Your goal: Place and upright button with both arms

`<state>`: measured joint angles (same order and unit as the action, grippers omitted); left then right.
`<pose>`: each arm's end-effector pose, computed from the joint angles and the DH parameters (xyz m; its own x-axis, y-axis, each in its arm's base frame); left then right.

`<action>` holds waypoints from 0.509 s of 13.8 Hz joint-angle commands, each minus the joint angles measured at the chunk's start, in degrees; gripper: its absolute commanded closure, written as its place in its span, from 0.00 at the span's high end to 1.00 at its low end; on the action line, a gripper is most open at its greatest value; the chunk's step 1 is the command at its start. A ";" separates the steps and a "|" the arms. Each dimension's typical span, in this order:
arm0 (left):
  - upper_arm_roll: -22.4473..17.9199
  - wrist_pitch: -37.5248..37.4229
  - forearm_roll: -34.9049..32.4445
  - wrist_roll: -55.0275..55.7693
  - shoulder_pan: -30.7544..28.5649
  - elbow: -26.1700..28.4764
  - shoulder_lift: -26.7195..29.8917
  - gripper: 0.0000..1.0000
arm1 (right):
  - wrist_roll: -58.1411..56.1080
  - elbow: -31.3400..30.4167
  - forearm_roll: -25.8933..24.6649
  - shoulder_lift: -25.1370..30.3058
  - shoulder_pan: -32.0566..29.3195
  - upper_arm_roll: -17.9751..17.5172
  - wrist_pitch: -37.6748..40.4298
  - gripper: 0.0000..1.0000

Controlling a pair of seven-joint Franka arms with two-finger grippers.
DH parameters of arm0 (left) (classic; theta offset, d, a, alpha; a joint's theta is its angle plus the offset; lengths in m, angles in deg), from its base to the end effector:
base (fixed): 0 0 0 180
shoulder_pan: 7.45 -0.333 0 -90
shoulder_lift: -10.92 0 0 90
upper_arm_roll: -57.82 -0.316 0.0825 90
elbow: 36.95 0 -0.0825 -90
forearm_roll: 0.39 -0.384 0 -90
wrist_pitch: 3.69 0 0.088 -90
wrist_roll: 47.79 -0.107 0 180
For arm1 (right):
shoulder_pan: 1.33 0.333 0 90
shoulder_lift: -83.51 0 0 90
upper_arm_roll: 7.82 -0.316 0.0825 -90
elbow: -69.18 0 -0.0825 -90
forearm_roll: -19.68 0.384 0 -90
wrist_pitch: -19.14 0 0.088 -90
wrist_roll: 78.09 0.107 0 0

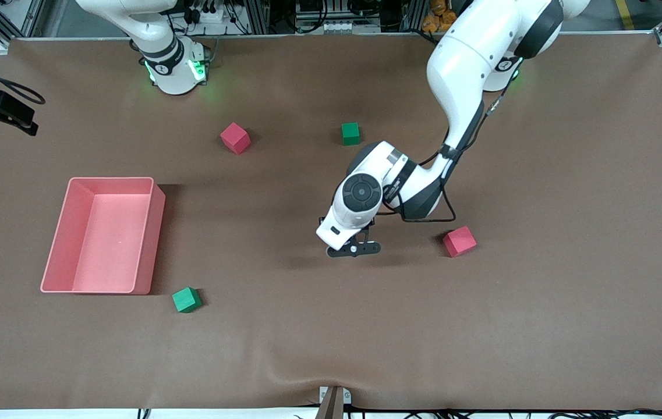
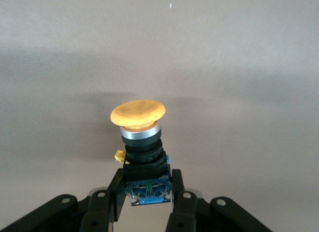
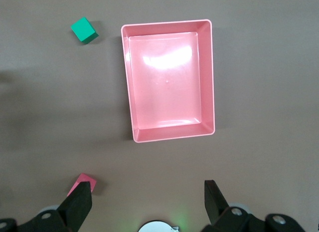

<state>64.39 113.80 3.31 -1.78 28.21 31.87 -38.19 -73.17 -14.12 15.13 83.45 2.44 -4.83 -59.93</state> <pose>0.5751 -0.4943 0.2660 0.9857 0.1289 -0.1085 0.1392 -0.9858 0.0938 0.5345 -0.0024 0.6624 0.9939 -0.0870 -0.0672 -0.0811 -0.9931 0.0849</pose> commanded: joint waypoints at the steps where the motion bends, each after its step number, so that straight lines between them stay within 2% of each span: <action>1: -1.03 -0.33 -4.11 7.92 2.13 0.97 2.88 0.00 | 0.09 0.95 0.41 -1.70 -0.52 0.00 -2.65 1.00; 3: -1.03 -0.33 -8.86 17.32 3.80 0.97 2.89 0.00 | 0.87 0.42 2.87 -1.44 -1.58 0.18 -2.14 1.00; 7: -1.12 -0.33 -20.54 31.39 7.40 0.97 2.62 0.00 | 0.53 0.68 3.41 -1.61 -2.72 0.18 -2.66 1.00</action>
<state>64.32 113.66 -12.09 23.15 33.49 32.20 -36.23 -73.08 -13.96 17.19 81.62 0.92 -4.32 -62.68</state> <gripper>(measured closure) 0.595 0.000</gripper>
